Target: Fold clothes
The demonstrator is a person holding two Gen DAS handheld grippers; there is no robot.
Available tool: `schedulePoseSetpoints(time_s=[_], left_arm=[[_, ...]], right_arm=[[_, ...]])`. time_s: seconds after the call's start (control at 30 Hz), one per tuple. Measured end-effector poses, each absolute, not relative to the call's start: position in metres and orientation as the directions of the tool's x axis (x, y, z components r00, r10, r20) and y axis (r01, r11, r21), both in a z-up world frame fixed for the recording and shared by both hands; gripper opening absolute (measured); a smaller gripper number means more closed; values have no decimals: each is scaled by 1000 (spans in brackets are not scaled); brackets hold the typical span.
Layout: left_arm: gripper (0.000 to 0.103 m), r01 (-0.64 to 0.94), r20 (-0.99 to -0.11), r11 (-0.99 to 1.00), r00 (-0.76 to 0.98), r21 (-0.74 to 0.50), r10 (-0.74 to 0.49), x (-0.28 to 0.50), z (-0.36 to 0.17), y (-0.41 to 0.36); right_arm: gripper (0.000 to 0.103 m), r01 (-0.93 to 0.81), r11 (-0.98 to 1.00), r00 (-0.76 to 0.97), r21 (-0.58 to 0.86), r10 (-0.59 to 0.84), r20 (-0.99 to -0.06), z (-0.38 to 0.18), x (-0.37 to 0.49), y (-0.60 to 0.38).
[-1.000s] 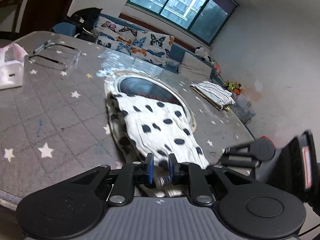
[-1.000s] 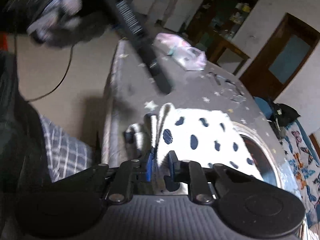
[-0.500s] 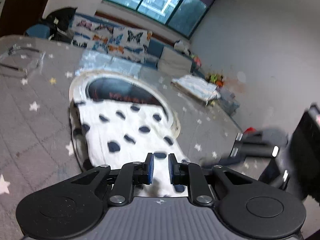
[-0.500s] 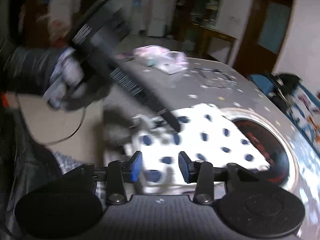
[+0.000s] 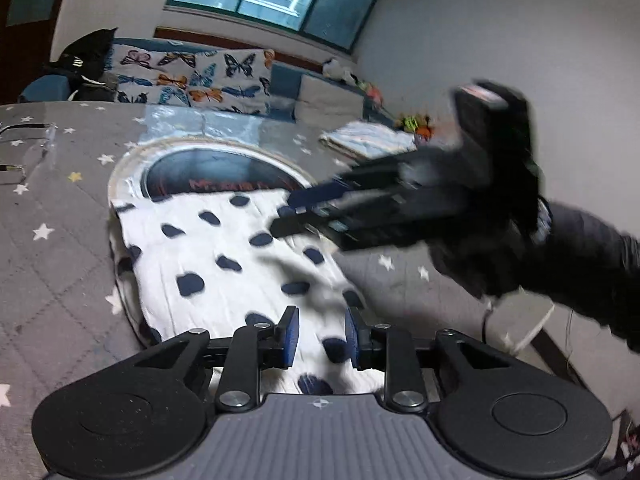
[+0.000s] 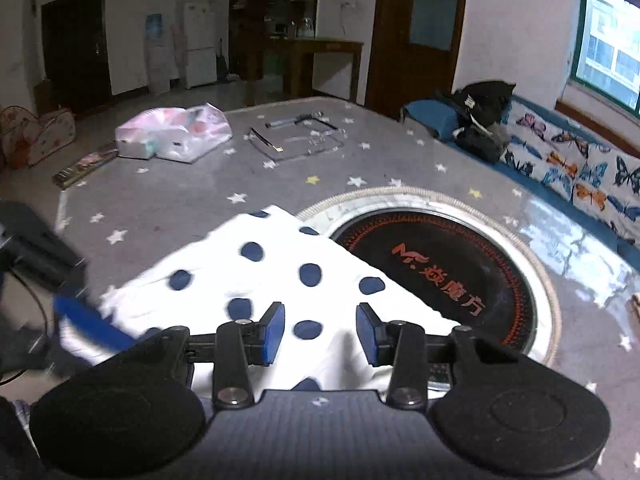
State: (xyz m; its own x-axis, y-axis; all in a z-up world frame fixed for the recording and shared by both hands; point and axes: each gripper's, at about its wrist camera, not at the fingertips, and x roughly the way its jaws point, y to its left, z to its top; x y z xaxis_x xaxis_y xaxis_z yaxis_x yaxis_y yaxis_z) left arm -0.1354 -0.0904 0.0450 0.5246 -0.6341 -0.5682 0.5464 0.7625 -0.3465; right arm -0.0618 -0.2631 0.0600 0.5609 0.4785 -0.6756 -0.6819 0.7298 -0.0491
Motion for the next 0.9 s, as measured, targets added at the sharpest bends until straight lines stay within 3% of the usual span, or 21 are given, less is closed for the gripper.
schedulePoseSetpoints(time_s=[0.43,0.57,0.9], left_arm=[[28,528,-586,755,491,-389,-645,-134,28,-86],[36,531,-565,756,513,-383,-647,-137,36,-85],[36,495,-568,770,525,-402,-634,-138,30,-79]], right_arm=[[32,-559,829,603,-19,391,-695,33,-16,-283],[32,-608,794,588,-6,445,-676,53,-21,-271],[32,-796,605,400,29,561,-725,54,-30,-194]])
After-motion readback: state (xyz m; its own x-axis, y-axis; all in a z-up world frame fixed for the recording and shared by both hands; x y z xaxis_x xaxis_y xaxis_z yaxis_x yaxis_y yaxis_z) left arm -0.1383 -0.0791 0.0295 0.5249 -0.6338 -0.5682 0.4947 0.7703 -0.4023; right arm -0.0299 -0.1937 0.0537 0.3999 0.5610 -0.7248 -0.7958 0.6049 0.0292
